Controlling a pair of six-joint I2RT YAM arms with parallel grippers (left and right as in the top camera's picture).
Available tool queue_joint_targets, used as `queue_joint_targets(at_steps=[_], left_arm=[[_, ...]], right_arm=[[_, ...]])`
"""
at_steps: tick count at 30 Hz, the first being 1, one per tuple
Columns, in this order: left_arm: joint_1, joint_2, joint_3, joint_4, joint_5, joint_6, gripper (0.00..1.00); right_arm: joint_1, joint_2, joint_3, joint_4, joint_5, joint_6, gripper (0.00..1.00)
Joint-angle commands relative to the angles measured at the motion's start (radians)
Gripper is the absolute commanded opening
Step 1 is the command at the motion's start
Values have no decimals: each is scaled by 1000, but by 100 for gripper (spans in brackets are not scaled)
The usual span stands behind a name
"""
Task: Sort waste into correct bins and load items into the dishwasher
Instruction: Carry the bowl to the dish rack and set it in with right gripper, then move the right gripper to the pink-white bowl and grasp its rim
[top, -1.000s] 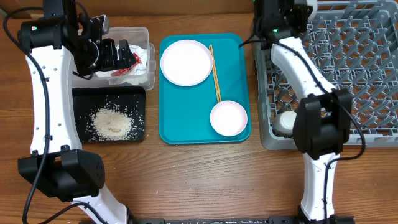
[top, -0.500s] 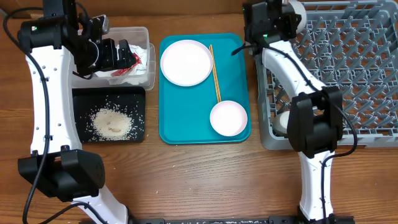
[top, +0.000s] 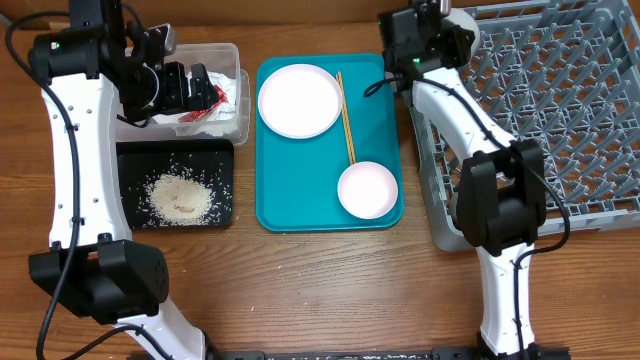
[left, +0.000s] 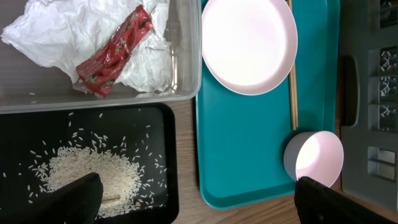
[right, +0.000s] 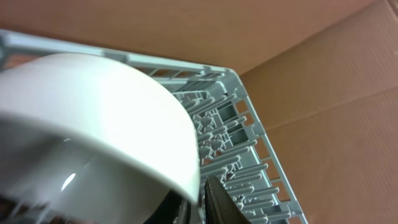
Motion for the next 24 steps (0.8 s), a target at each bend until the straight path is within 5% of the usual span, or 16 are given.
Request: queue_joint_targets(at_steps=[1,5,10,11,13,18,24], left_arm=[[-5,-2,20,2,-7,19,100],[-5,-2,20,2,-7,19,100],[-5,-2,20,2,-7,19,100],[-5,-2,20,2,-7,19,100],[-5,-2,20,2,-7,19,100],[-5,-2,20,2,-7,19,100],[-5,-2,20,2,-7,19,100]], right_arm=[[37,-6,-7,-40,-2,5,11],[64,-6,-7,-116,-7,41,12],[83,-6,-7,-187,-9,140,27],[89,-7,-7,-197,-10,150,36],[100,-11,-2,-196,-10,163,100],[103,-64,40,-206,-104,164,100],[103,-253,44,-309,-689,275,100]])
